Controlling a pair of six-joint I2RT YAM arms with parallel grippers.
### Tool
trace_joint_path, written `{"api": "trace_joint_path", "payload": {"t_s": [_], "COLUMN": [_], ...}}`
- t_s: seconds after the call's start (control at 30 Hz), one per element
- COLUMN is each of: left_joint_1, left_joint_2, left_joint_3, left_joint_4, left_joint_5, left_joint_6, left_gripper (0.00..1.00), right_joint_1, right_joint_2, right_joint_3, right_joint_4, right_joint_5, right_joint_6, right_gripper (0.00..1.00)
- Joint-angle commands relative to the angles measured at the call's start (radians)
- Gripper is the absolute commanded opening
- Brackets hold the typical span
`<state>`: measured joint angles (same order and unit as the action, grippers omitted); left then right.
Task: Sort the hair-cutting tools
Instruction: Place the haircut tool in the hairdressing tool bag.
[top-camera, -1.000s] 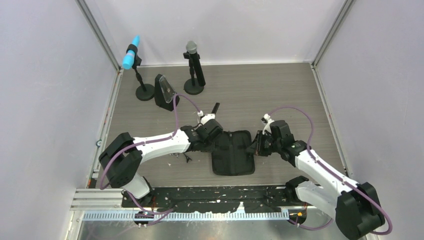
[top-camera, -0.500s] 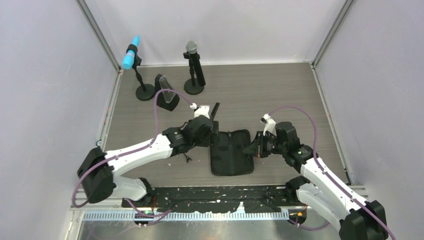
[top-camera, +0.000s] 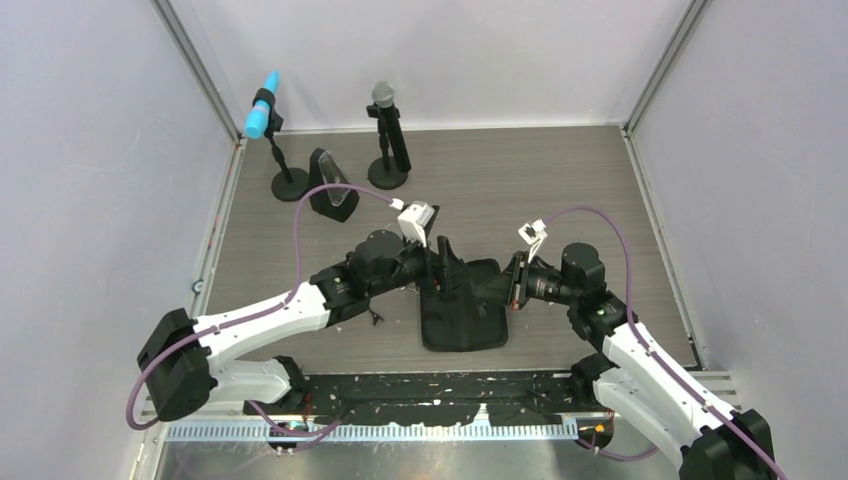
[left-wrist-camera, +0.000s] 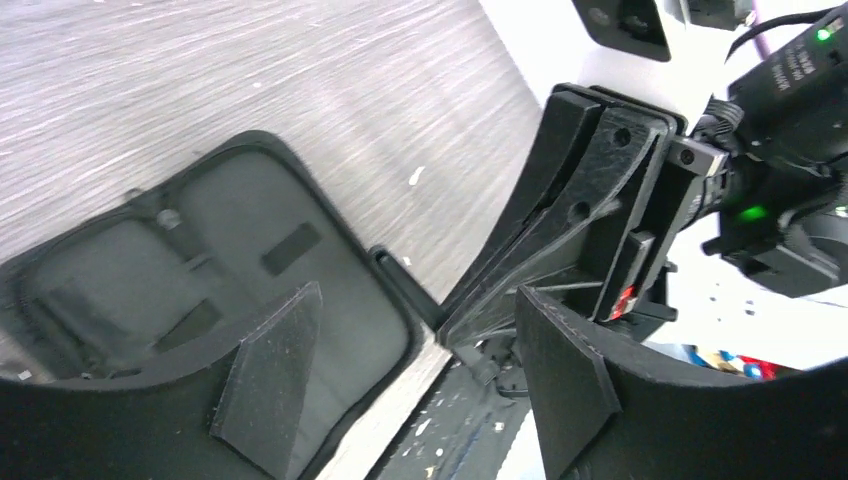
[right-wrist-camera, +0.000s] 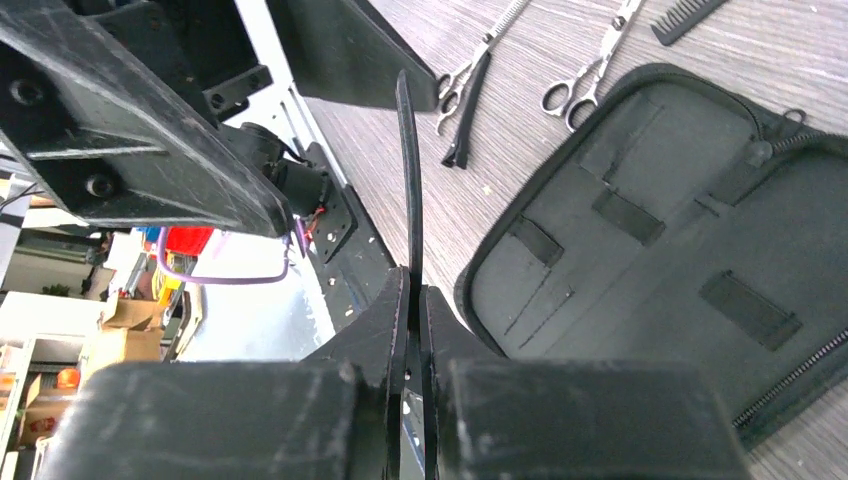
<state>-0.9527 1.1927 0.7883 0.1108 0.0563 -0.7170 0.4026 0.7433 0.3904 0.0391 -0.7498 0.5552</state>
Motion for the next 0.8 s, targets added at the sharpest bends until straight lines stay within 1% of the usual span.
{"api": "trace_joint_path", "payload": {"t_s": [0.0,0.1,0.17,0.23,0.37,0.53,0.63,0.77], "left_joint_1": [0.019,0.034,0.038,0.038,0.038,0.038,0.038,0.038], "left_joint_2": [0.062,0.113,0.144,0.165,0.168,0.177,0.202,0.24], "left_joint_3": [0.002,0.002,0.012,0.025,0.031,0.034,0.048,0.064], "left_joint_4": [0.224,0.284,0.269,0.228,0.167,0.173,0.189,0.191], "left_joint_5": [0.122,0.146,0.146,0.138,0.101,0.102,0.118,0.135], "left_joint_6": [-0.095,-0.183,-0.233,-0.265,-0.309,-0.345,-0.365,-0.378], "left_gripper": [0.71,0.65,0.61,0.59,0.59,0.59,0.56,0.49], "right_joint_1": [-0.001,0.003,0.006,0.011,0.027,0.045,0.068,0.103], "right_joint_2": [-0.026,-0.043,-0.055,-0.068,-0.097,-0.116,-0.12,-0.118], "right_joint_3": [-0.004,-0.011,-0.011,-0.006,0.017,0.041,0.05,0.062], "right_joint_4": [0.126,0.127,0.102,0.06,-0.038,-0.123,-0.143,-0.155], "right_joint_5": [-0.061,-0.057,-0.032,0.003,0.112,0.205,0.258,0.301], "right_joint_6": [0.039,0.036,0.021,-0.019,-0.085,-0.134,-0.153,-0.161], "right_gripper": [0.05,0.05,0.05,0.05,0.05,0.05,0.05,0.05]}}
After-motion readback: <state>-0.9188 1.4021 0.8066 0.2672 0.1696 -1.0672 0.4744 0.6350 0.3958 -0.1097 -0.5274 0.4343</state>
